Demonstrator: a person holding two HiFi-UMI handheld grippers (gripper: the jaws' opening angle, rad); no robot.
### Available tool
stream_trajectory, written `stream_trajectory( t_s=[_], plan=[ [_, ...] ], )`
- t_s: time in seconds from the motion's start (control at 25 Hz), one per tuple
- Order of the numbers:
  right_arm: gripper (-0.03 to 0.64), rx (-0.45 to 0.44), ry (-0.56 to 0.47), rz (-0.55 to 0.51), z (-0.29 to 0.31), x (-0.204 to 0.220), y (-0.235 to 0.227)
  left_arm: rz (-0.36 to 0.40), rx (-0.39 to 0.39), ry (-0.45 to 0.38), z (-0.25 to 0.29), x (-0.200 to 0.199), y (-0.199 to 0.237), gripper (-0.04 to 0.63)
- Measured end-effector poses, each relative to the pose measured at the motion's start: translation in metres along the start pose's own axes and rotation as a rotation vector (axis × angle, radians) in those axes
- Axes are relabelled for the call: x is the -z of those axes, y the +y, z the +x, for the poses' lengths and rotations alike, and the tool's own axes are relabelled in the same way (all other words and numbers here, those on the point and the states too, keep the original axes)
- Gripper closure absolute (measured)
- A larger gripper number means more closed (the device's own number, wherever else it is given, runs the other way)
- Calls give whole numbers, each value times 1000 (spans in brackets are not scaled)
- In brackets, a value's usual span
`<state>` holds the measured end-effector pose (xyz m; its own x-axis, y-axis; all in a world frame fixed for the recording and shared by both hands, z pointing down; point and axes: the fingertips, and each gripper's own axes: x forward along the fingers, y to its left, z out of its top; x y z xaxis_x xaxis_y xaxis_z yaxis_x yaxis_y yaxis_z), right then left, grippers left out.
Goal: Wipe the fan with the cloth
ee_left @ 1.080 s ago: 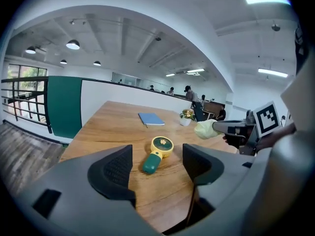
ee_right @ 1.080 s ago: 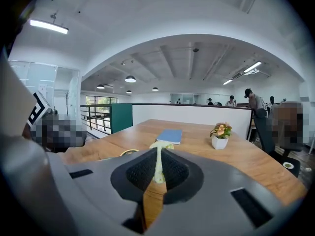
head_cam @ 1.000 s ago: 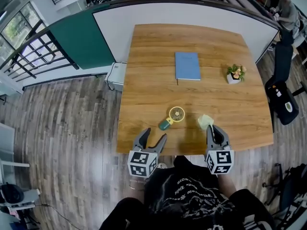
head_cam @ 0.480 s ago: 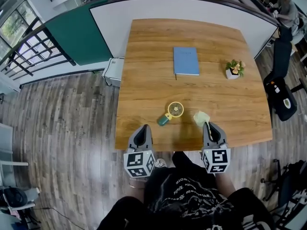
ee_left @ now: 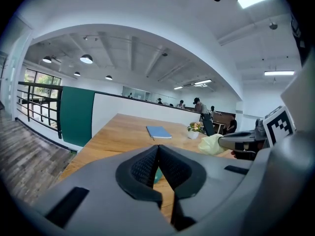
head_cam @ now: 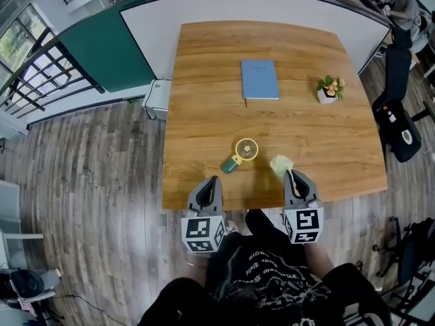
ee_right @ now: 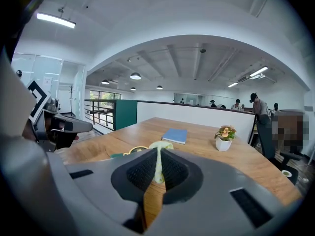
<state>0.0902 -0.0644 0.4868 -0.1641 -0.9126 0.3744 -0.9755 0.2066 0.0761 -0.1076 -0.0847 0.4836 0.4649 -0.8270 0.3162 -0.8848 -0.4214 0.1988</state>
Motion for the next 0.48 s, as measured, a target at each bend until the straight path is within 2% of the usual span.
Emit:
stream_trajectory(
  t_s=[0.16,0.48],
  plan=[
    [594,5,11,-17,-3,4,0,-51,-1,8,3,7,-4,575],
    [594,33,33,-37,-8,14,-8,-26,12,11,7,10,-10,575]
  ],
)
